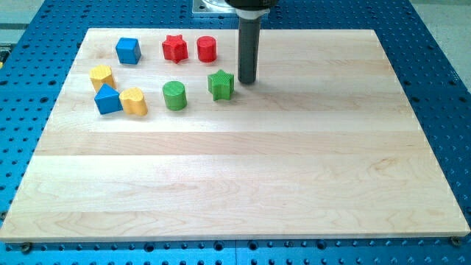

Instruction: Nudge the cube

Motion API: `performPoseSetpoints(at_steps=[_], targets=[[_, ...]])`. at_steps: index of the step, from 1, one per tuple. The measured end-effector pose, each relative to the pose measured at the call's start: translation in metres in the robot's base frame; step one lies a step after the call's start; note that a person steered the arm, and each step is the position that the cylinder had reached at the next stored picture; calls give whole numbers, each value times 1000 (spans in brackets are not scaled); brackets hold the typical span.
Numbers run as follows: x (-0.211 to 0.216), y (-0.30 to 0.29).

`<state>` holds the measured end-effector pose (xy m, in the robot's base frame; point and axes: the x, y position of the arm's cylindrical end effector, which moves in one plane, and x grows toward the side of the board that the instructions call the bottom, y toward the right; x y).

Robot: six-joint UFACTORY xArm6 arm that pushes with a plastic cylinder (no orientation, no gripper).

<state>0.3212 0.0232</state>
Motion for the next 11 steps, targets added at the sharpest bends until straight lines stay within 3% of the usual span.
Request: performPoseSetpoints(at_steps=[2, 3, 6, 7, 10, 11], targets=[[-107, -12], [-128, -78], [-111, -183], [-87, -196], [-85, -255], [-65, -263]])
